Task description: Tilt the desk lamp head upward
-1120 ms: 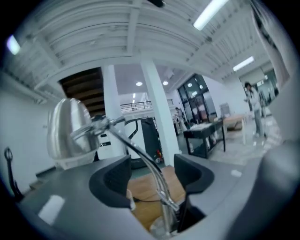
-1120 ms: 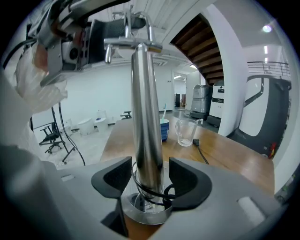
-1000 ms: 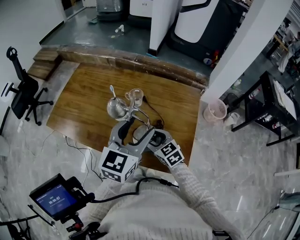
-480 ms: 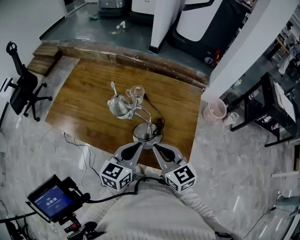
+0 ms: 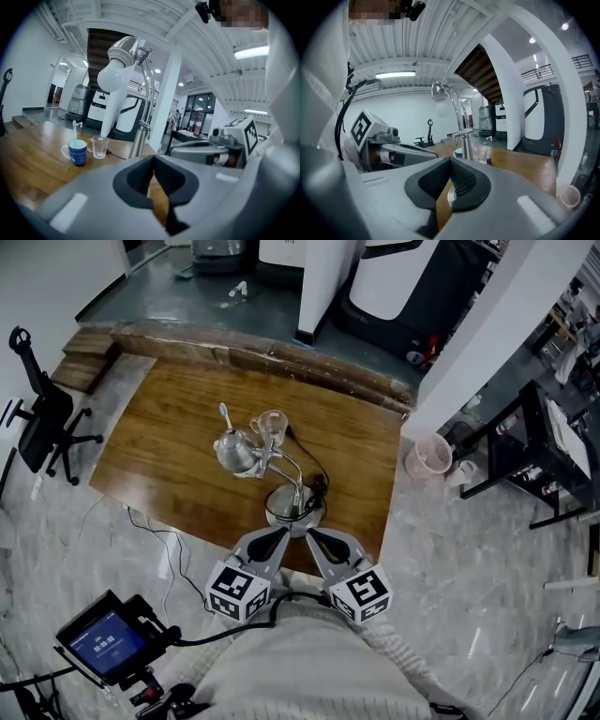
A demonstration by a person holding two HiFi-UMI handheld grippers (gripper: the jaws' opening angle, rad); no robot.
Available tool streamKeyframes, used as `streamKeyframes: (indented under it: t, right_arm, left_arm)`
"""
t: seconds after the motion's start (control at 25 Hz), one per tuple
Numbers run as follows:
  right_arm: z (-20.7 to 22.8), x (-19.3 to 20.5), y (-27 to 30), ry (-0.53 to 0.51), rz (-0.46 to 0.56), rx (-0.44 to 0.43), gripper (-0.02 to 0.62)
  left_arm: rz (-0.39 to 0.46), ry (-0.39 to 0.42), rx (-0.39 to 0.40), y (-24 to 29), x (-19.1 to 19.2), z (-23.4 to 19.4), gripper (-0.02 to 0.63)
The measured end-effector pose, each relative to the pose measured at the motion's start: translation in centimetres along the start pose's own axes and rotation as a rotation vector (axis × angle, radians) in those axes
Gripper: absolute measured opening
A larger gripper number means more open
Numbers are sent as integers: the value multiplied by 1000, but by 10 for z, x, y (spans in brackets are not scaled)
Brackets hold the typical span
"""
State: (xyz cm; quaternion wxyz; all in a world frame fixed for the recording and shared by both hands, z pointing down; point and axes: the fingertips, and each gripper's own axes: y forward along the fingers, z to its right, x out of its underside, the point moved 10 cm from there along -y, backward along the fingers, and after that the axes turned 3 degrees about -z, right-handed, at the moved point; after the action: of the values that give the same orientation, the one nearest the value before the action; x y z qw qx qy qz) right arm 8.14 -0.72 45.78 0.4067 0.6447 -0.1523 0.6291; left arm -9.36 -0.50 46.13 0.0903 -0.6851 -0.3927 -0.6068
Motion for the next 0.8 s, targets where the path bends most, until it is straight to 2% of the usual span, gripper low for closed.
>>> streamKeyframes:
  t: [0.52,0.8]
  right_arm:
    - [5,-1,5,-23,-25,4,-3]
    - [13,7,12,-10,-51,-31,-3]
  left_arm:
    - [-11,4,2,7,2,-2,8]
    - [-11,-7,11,16,2,-6,8]
